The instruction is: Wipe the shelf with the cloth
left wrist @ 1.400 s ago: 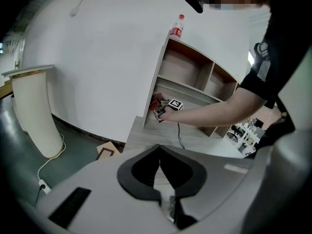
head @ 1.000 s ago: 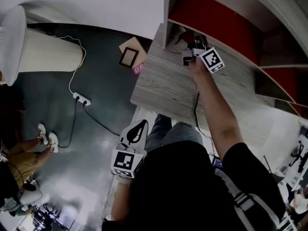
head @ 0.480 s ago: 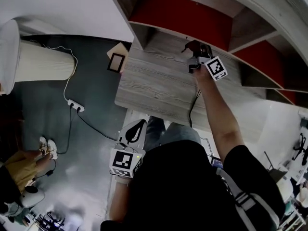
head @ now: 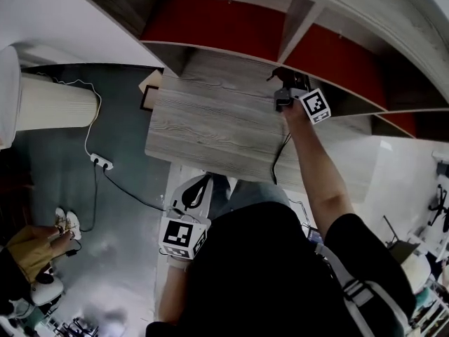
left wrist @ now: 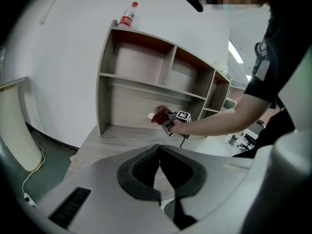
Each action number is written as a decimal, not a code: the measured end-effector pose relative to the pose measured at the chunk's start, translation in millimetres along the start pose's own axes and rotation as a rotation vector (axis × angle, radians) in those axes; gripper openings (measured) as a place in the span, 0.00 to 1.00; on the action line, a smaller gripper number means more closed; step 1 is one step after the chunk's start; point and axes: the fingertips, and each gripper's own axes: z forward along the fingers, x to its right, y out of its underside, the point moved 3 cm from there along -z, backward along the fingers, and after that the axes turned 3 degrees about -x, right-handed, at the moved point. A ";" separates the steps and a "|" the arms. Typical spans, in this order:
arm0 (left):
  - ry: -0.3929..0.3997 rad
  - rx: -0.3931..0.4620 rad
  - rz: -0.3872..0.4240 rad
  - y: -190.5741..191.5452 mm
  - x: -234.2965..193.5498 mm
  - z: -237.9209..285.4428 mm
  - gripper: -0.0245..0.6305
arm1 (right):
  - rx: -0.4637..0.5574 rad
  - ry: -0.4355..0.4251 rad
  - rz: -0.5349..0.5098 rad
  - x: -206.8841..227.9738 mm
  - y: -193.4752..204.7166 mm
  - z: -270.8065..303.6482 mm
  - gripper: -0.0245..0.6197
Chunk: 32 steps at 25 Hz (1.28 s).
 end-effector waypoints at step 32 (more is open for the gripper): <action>-0.014 0.016 -0.052 8.8 49.1 28.8 0.05 | 0.272 0.325 0.197 136.6 -81.0 -83.7 0.24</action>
